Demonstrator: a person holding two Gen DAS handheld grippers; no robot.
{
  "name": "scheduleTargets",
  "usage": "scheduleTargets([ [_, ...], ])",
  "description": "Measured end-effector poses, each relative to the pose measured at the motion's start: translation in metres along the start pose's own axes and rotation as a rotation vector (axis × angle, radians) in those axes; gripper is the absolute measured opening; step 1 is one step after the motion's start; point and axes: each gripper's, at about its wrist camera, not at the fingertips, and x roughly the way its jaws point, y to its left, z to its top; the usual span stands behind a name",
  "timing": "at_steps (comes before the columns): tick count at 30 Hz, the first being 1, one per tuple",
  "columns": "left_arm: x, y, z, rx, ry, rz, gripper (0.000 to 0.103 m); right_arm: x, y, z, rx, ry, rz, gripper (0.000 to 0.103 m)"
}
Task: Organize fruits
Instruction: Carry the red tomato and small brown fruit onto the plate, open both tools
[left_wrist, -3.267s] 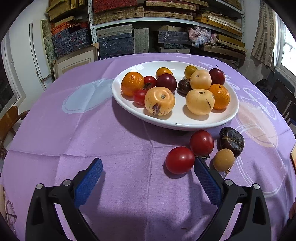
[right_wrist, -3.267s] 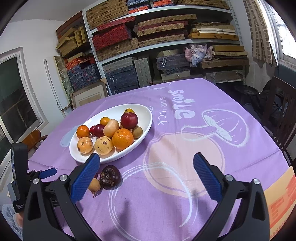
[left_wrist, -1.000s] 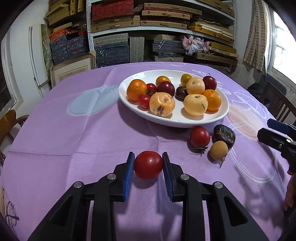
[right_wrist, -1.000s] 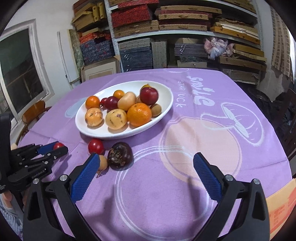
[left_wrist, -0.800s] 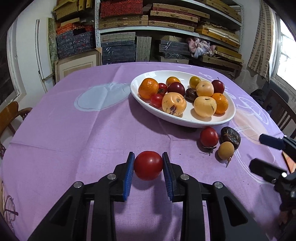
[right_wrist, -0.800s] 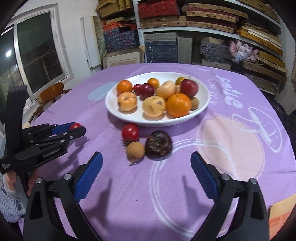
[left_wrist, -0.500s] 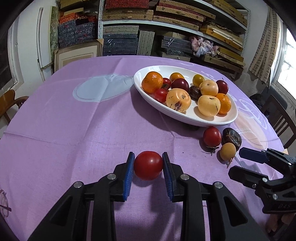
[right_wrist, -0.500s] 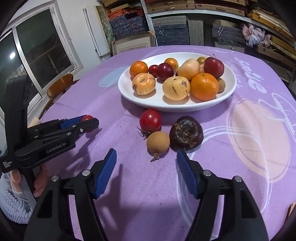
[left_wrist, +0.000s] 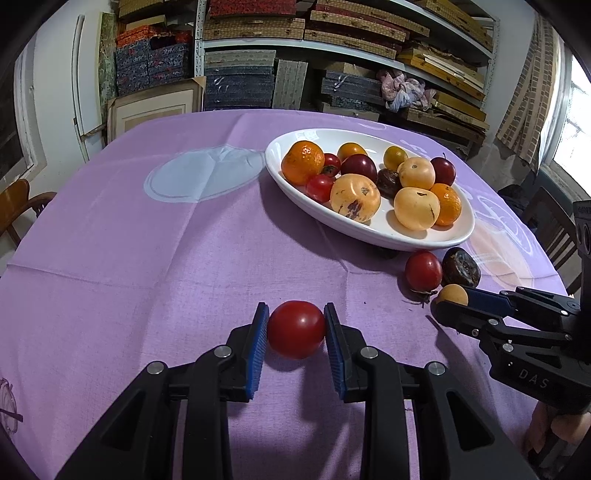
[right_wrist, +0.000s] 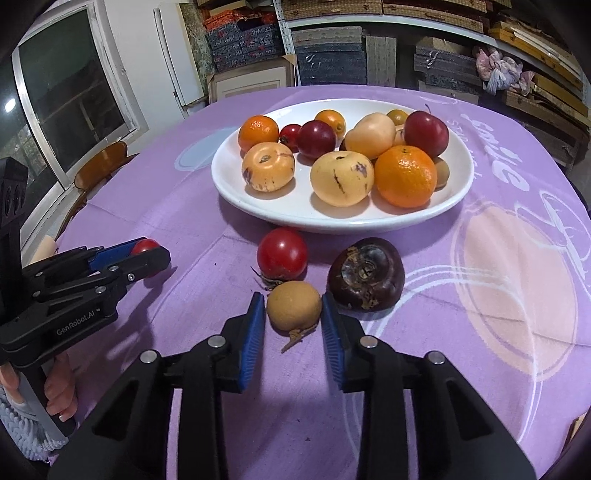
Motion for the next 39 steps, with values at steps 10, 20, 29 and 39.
scheduleTargets([
  [10,0.004,-0.002,0.0,0.011,0.033,-0.038,0.031,-0.014,0.013,-0.016,-0.06,-0.017,-0.051,0.029],
  [20,-0.022,-0.025,0.007,0.076,-0.095,-0.006,0.03,-0.059,0.011,-0.004,-0.055,-0.169,-0.087,0.029],
  [29,-0.025,-0.051,0.106,0.091,-0.169,-0.017,0.03,-0.107,-0.01,0.098,-0.031,-0.305,-0.132,0.029],
  [39,0.054,-0.072,0.129,0.087,-0.034,-0.012,0.03,0.001,-0.051,0.177,0.036,-0.149,-0.186,0.029],
])
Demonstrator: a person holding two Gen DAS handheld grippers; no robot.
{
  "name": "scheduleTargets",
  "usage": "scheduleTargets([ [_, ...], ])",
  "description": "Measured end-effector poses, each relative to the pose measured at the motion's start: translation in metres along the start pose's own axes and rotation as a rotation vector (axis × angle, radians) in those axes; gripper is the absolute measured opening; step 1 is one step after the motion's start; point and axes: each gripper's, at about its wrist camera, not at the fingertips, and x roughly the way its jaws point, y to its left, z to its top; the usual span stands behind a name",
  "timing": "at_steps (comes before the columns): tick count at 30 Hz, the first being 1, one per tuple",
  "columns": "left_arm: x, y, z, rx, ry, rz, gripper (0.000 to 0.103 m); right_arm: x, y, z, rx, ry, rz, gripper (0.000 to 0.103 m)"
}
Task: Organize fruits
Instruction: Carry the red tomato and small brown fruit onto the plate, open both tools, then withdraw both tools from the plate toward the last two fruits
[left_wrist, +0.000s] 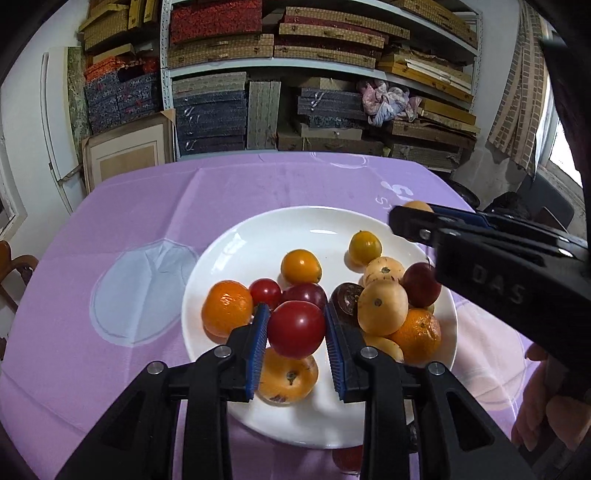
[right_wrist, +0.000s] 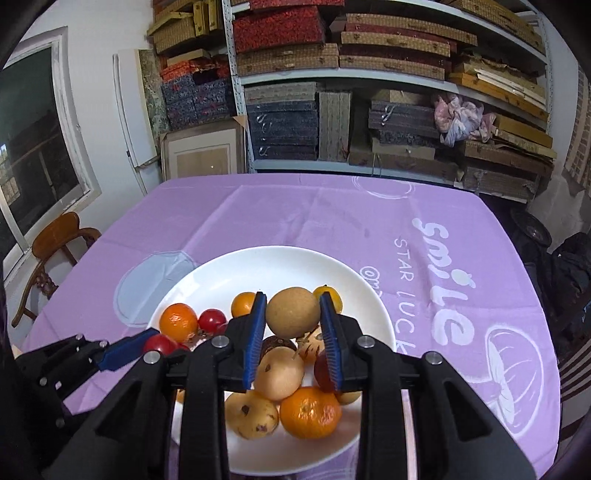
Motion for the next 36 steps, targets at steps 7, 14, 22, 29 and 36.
scheduleTargets([
  [7,0.031,-0.005,-0.006,0.014,0.035,-0.013,0.03,0.053,0.01,-0.005,-0.034,0.08,-0.007,0.029],
  [14,0.038,-0.001,-0.009,-0.004,0.037,0.006,0.046,0.07,0.006,-0.01,-0.009,0.094,0.007,0.044],
  [22,-0.01,0.013,0.005,-0.025,-0.04,0.009,0.047,-0.023,-0.009,0.011,0.019,-0.11,0.018,0.048],
  [29,-0.089,0.029,-0.004,-0.04,-0.171,0.068,0.076,-0.151,-0.016,-0.029,0.0,-0.361,-0.015,0.091],
  [36,-0.095,0.014,-0.064,-0.002,-0.114,0.109,0.089,-0.173,-0.03,-0.113,0.074,-0.39,-0.036,0.099],
])
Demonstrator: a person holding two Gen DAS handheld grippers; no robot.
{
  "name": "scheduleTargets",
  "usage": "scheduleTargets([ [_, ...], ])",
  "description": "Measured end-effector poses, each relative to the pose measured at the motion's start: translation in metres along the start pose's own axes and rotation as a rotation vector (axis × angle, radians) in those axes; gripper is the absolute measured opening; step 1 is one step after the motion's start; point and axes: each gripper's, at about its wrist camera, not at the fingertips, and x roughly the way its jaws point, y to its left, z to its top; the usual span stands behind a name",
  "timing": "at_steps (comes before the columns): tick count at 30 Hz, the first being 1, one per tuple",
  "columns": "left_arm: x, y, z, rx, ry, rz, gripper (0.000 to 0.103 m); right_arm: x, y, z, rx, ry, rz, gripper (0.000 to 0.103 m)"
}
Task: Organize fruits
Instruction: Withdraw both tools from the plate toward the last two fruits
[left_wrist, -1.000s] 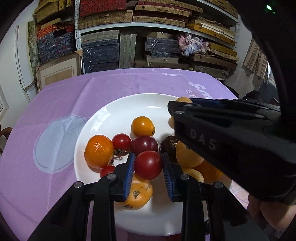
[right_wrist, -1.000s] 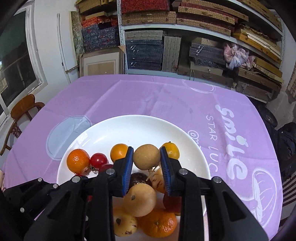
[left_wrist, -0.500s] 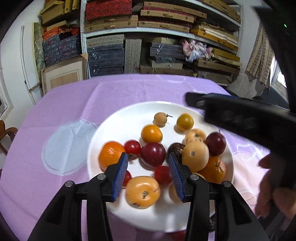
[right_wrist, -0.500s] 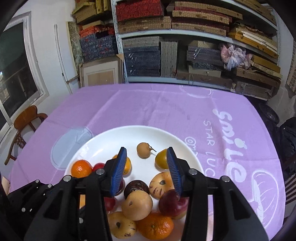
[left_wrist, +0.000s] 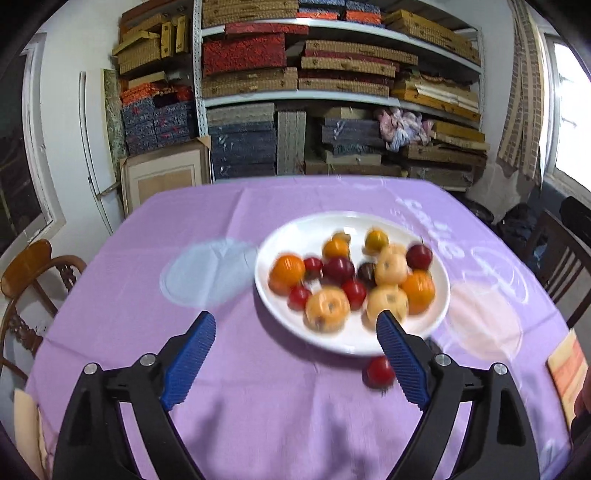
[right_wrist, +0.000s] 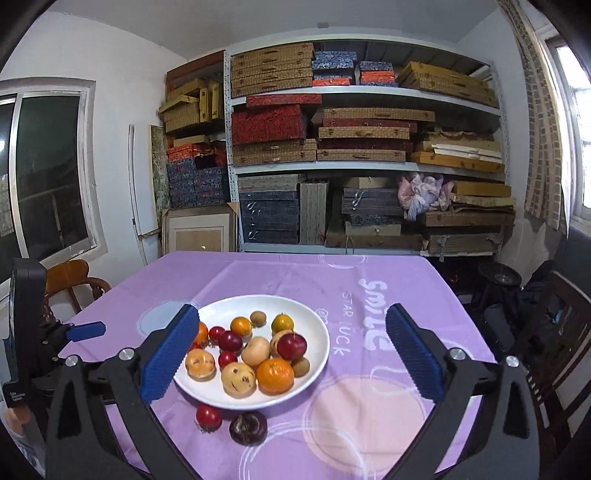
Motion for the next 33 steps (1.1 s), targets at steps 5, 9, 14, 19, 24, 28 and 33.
scheduleTargets([
  [5,0.028,-0.023,-0.043,0.028,0.083,-0.021,0.09,0.007,-0.023,-0.06,0.063,0.036,-0.08,0.099],
  [9,0.039,-0.035,-0.047,0.048,0.098,-0.005,0.09,0.013,-0.041,-0.064,0.146,0.07,-0.074,0.099],
  [14,0.054,-0.042,-0.041,0.031,0.122,-0.013,0.09,0.013,-0.061,-0.066,0.225,0.073,-0.075,0.099],
  [19,0.067,-0.043,-0.04,0.006,0.156,-0.005,0.09,0.021,-0.072,-0.068,0.296,0.12,-0.055,0.099],
  [24,0.069,-0.04,-0.043,-0.005,0.154,0.009,0.095,0.025,-0.07,-0.069,0.297,0.13,-0.049,0.099],
  [28,0.069,-0.04,-0.044,0.001,0.147,0.025,0.097,0.026,-0.067,-0.069,0.285,0.135,-0.049,0.099],
  [33,0.081,-0.049,-0.038,-0.008,0.178,-0.01,0.095,0.028,-0.068,-0.069,0.284,0.139,-0.053,0.099],
])
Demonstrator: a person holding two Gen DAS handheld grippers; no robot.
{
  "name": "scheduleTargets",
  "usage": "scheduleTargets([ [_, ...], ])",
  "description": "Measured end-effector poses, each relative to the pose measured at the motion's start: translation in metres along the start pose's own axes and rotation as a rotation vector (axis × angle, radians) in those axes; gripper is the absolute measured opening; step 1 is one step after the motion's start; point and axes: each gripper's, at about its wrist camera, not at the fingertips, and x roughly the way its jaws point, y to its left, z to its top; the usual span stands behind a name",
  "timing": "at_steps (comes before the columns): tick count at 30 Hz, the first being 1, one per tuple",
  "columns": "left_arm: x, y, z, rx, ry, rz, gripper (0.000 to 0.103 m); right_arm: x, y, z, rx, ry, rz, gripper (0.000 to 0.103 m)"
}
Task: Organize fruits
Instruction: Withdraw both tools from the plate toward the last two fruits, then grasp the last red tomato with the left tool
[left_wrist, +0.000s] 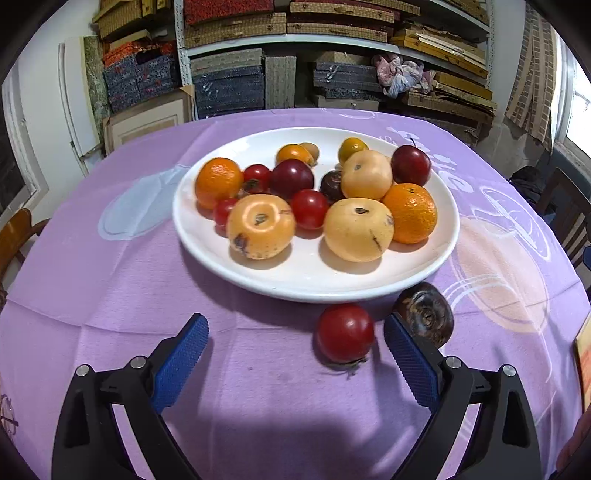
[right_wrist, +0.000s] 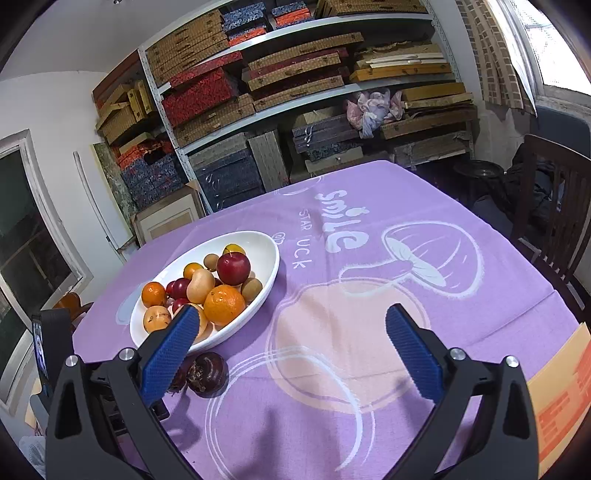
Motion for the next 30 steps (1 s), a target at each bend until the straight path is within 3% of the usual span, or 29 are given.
scheduleTargets([
  [2,0.001,-0.002,0.001,0.003,0.0,-0.018,0.087,0.0,-0.001,0.0,0.007,-0.002,-0.001,0.099],
  [4,0.0,-0.001,-0.001,0.005,-0.003,-0.02,0.085,0.0,-0.003,0.001,0.017,0.0,0.001,0.099],
  [8,0.002,0.006,-0.002,-0.015,0.014,-0.037,0.068,0.0,-0.003,0.0,0.015,0.004,0.001,0.099],
  [16,-0.001,0.023,-0.01,-0.045,0.031,-0.028,0.063,0.001,-0.002,-0.001,0.017,0.005,0.001,0.099],
  [20,-0.004,0.03,-0.009,-0.039,0.021,-0.024,0.046,0.001,-0.002,-0.001,0.015,0.007,0.001,0.099],
  [30,-0.01,0.048,-0.02,-0.058,0.035,-0.058,0.046,0.003,-0.002,-0.003,0.014,0.015,-0.001,0.099],
])
